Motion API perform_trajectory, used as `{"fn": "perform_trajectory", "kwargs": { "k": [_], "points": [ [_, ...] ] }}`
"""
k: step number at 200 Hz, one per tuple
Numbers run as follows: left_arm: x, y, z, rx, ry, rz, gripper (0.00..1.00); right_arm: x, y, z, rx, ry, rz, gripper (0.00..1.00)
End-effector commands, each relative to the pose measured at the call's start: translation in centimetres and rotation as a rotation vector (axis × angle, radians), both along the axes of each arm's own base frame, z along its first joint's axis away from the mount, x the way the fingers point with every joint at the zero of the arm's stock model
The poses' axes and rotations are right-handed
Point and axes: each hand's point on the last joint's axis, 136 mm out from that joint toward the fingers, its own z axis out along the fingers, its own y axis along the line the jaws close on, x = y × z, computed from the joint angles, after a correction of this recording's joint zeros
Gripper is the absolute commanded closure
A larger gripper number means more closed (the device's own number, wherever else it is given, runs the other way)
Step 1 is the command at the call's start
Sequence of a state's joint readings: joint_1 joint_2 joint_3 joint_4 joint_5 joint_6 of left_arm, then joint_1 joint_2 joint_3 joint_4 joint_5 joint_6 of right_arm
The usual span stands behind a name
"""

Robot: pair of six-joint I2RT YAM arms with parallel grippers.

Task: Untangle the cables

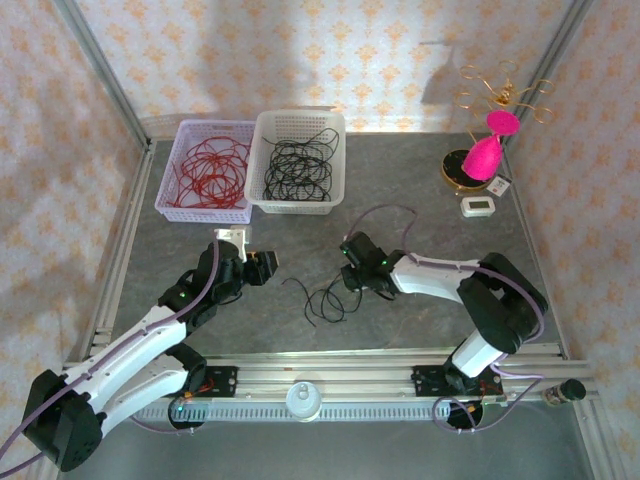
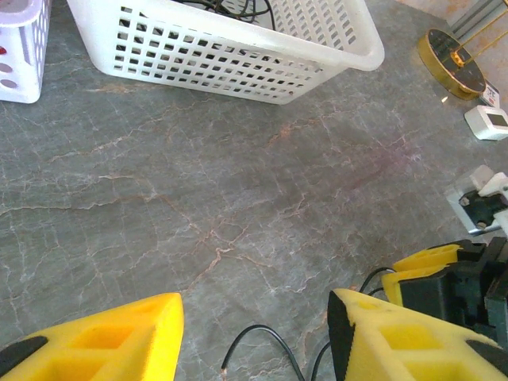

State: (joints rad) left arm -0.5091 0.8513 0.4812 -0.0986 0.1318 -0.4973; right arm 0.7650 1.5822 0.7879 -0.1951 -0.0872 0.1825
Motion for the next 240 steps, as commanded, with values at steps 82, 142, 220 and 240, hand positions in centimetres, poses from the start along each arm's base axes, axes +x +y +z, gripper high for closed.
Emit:
{"fn": "perform_trajectory", "kwargs": {
  "k": [82,142,220,240],
  "points": [
    [-0.3,-1.8,2.9,-0.050,-0.098,-0.112,0.47,1.9,-0.4,7.7,0.088,-0.200,-0.072,1.00],
    [-1.0,-6.7,7.7,-0.089,-0.222,-0.408,0.46,1.5,0.5,21.0,0.323,-0.431,0.002,1.00],
    [2.0,-10.2,9.5,-0.074,-0.270,-0.535,0.30,-1.5,1.7,29.2,0.505,-0.548,0.183,1.00],
    [2.1,-11.0,9.9,-0.115,-0.280,-0.562,0.32,-1.9,1.8,29.4,0.516,-0.543,0.199,1.00]
  ]
}}
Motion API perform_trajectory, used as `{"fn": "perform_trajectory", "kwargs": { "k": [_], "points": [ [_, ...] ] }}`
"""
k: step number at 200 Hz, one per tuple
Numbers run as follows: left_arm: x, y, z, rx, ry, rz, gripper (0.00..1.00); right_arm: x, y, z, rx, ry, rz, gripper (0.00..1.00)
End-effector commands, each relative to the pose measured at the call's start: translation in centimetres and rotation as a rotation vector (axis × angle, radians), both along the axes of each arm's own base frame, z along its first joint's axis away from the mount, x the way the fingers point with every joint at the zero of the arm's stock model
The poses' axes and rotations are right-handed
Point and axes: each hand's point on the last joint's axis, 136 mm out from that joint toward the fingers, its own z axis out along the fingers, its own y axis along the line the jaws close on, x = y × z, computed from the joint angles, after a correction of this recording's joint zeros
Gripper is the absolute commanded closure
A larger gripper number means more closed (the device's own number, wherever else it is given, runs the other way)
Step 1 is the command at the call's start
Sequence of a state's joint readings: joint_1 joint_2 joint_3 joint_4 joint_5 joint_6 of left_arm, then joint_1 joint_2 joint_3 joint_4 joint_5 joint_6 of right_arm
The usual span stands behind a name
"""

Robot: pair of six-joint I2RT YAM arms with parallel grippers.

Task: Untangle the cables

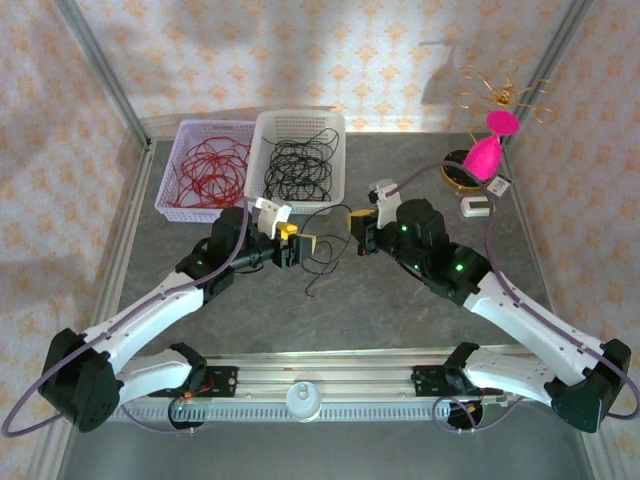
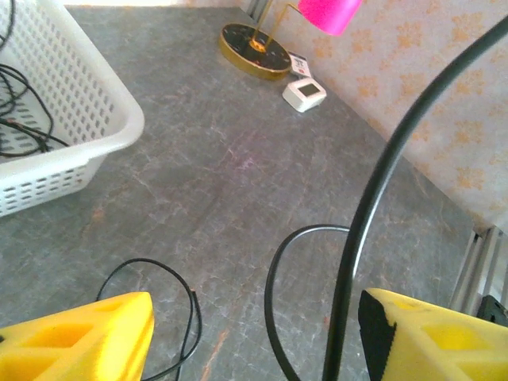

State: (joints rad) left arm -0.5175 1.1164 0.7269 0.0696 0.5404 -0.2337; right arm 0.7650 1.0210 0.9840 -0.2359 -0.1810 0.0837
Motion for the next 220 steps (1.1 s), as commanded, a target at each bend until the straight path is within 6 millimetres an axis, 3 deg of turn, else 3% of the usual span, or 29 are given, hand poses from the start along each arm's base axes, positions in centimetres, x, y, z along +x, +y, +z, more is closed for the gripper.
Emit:
{"fn": "perform_trajectory", "kwargs": {
  "k": [1,16,40,58,84,113,126,177,207,220],
  "points": [
    [0.0,-1.7,2.9,-0.077,-0.077,-0.079,0.32,-1.1,0.3,2.0,0.020,-0.034,0.060,1.00],
    [0.0,-1.9,3.1,-0.092,-0.079,-0.090,0.40,-1.3,0.4,1.9,0.023,-0.033,0.070,1.00],
    [0.4,-1.7,3.4,-0.087,-0.085,-0.066,0.78,-1.3,0.3,1.8,0.021,-0.038,0.068,1.00],
    [0.8,-1.0,3.7,-0.076,-0.097,-0.019,1.00,-1.0,0.2,1.6,0.014,-0.042,0.054,1.00],
    [0.7,-0.4,4.9,-0.076,-0.122,0.013,1.00,0.1,-0.3,0.6,-0.015,-0.036,-0.012,1.00],
    [-0.4,-0.2,6.3,-0.090,-0.134,0.002,1.00,2.0,-1.4,-0.6,-0.031,-0.032,-0.163,0.80],
    [-1.0,-0.3,7.1,-0.108,-0.142,-0.014,1.00,2.7,-1.5,-0.6,0.003,-0.034,-0.210,0.77],
    [-2.7,-0.4,9.5,-0.174,-0.165,-0.036,1.00,4.0,1.8,-0.3,0.202,-0.014,-0.171,0.69],
    [-2.7,0.0,9.9,-0.176,-0.169,-0.014,1.00,4.7,2.2,-1.5,0.293,0.051,-0.219,0.62],
    [-2.7,0.0,10.1,-0.179,-0.171,-0.016,1.00,5.2,1.9,-3.3,0.305,0.086,-0.265,0.58]
  ]
}}
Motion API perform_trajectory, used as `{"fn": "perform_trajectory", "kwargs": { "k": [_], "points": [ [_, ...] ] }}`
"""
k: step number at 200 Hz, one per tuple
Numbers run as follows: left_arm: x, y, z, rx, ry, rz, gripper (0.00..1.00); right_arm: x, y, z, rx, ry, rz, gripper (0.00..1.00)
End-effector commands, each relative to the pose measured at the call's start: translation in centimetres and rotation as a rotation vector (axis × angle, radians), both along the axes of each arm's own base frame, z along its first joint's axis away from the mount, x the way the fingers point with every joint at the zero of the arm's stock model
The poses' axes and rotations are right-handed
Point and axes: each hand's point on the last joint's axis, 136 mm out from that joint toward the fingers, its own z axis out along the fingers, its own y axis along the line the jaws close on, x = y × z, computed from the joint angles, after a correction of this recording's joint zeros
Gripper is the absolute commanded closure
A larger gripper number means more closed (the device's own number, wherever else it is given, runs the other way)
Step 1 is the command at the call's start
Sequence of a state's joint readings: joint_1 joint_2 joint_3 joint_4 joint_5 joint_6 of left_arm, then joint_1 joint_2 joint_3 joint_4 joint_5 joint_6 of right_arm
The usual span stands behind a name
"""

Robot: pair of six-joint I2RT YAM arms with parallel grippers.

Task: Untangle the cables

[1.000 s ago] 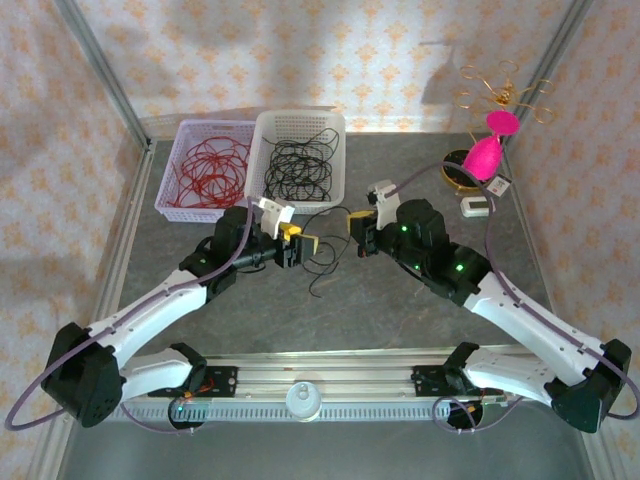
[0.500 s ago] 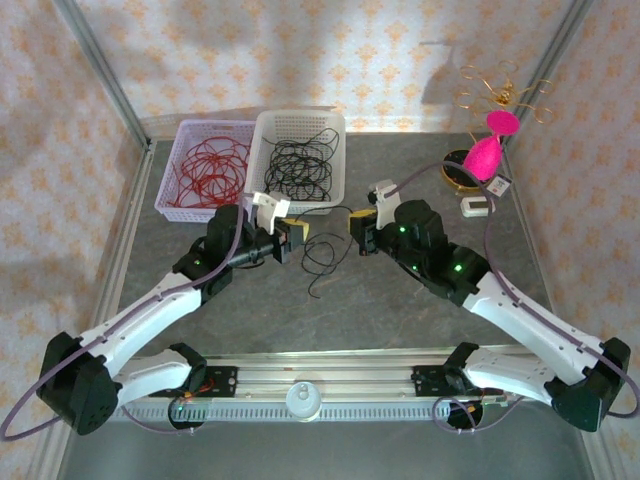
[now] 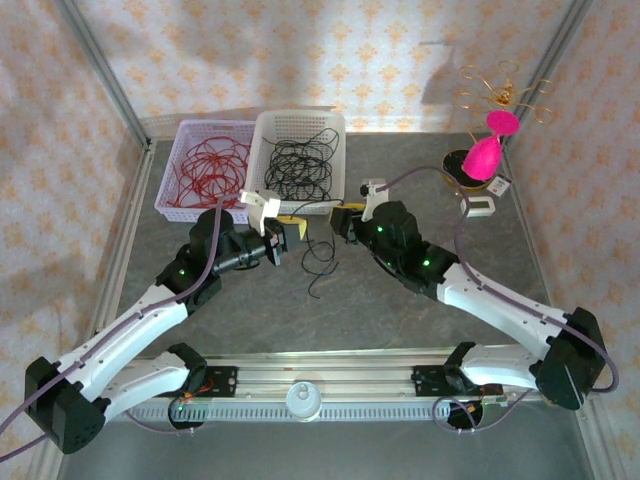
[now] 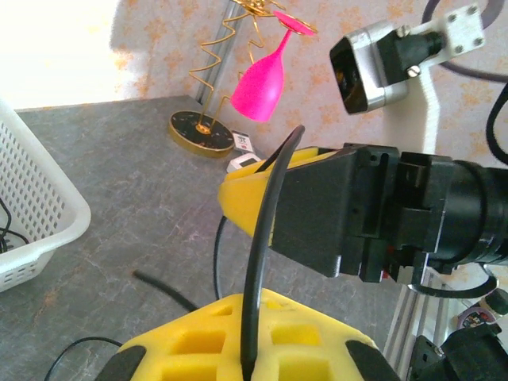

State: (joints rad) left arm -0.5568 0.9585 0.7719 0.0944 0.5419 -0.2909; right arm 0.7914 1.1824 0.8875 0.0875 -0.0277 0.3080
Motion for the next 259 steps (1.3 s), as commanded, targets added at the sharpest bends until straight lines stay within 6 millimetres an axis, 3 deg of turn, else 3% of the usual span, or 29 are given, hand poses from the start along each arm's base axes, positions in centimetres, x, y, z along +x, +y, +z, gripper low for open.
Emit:
{"fn": "perform_trajectory", "kwargs": {
  "k": [1,30,58,90,162,188,219,259],
  "points": [
    [-0.2,0.1,2.1,-0.031,-0.018,0.008,1.00,0.8,-0.3,-0.4,0.133,0.027,-0.082,0.58],
    [-0.6,0.5,3.7,-0.055,-0.052,0.017,1.00,1.3,-3.1,-3.8,0.189,0.088,-0.259,0.52],
    [-1.1,0.6,5.8,-0.085,-0.086,0.007,1.00,1.1,-2.3,-6.2,0.259,0.145,-0.239,0.50],
    [-1.7,1.2,7.7,-0.094,-0.117,0.010,1.00,1.8,-2.4,-9.3,0.191,0.181,-0.279,0.48],
    [-3.1,2.7,11.8,-0.079,-0.193,0.042,1.00,2.2,-6.1,-12.6,0.119,0.167,-0.416,0.49],
    [-3.6,3.3,13.8,-0.065,-0.230,0.057,1.00,2.1,-7.4,-13.7,0.090,0.171,-0.443,0.56],
    [-3.5,4.2,15.6,-0.036,-0.266,0.101,1.00,2.1,-9.5,-14.2,0.080,0.165,-0.492,0.70],
    [-3.8,6.4,19.8,-0.050,-0.363,0.206,1.00,1.7,-11.4,-14.7,0.037,0.149,-0.522,0.80]
  ]
}}
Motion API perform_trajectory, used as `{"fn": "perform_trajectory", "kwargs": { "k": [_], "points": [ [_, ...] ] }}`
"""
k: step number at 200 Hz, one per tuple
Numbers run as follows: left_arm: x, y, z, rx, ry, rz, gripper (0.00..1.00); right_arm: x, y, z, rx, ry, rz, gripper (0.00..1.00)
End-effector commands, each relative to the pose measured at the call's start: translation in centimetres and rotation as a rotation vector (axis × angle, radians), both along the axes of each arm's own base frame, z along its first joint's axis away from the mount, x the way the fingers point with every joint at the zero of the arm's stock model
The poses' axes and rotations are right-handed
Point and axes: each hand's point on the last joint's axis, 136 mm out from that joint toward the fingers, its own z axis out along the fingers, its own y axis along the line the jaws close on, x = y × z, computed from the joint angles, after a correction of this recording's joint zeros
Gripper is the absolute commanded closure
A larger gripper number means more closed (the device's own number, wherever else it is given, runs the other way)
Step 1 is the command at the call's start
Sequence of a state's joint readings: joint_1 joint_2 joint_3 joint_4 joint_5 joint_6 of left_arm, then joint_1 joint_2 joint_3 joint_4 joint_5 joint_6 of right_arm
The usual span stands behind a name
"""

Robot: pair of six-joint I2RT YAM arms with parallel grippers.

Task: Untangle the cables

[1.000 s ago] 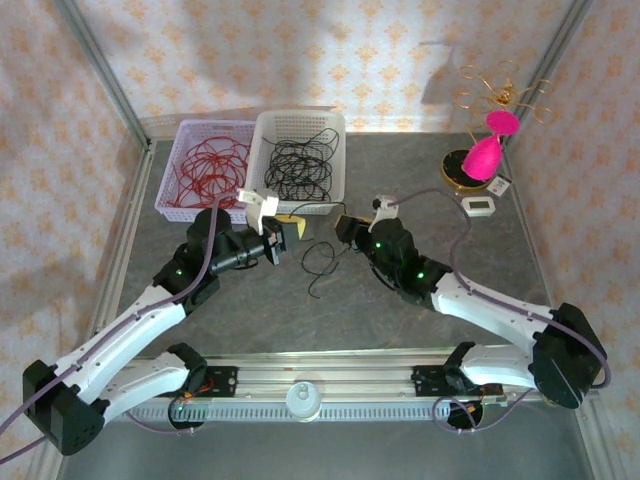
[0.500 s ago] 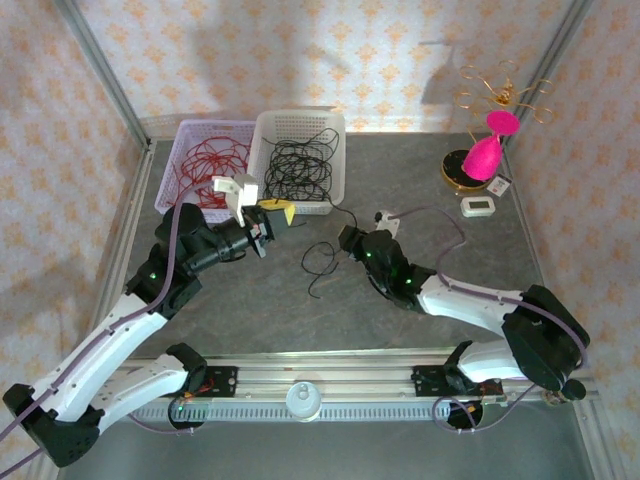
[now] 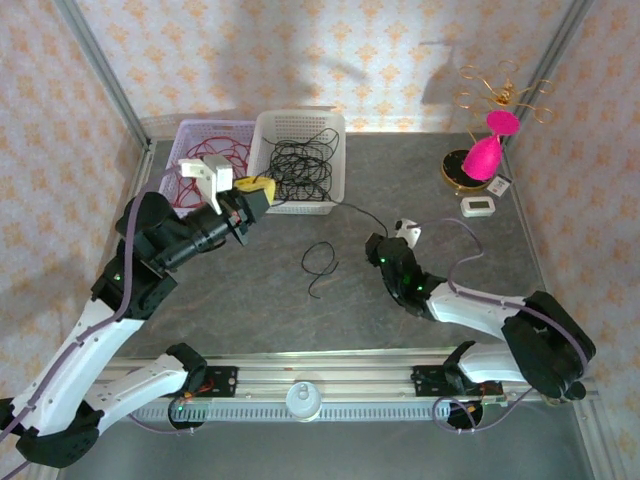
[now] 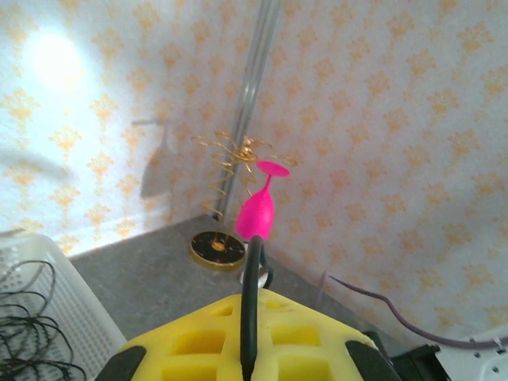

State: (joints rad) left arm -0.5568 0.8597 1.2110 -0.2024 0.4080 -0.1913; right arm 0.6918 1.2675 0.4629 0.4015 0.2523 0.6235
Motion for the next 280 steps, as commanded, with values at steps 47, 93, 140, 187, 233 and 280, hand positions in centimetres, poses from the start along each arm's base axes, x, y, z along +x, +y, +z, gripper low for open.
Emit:
{"fn": "perform_trajectory", "kwargs": {
  "k": [47,93,140,187,233,280],
  "points": [
    [0.7,2.4,5.2,0.026,-0.101,0.152,1.00,-0.8,-3.3,-0.3,-0.053,-0.029,-0.076,0.94],
    [1.8,3.2,7.0,0.017,-0.139,0.229,1.00,-1.6,-5.0,-0.1,-0.082,-0.051,-0.105,0.86],
    [5.3,2.8,6.4,0.069,-0.116,0.319,1.00,-1.3,-5.7,1.2,-0.219,-0.107,-0.071,0.70],
    [11.2,1.7,5.1,0.152,-0.082,0.442,1.00,-1.7,-2.1,1.7,-0.246,-0.213,0.174,0.62],
    [17.7,1.1,3.1,0.188,-0.028,0.518,1.00,-3.9,2.6,4.1,-0.181,-0.301,0.463,0.61],
    [24.3,2.5,-0.6,0.147,0.019,0.563,1.00,-6.0,2.2,6.1,-0.102,-0.408,0.489,0.60]
  ]
}}
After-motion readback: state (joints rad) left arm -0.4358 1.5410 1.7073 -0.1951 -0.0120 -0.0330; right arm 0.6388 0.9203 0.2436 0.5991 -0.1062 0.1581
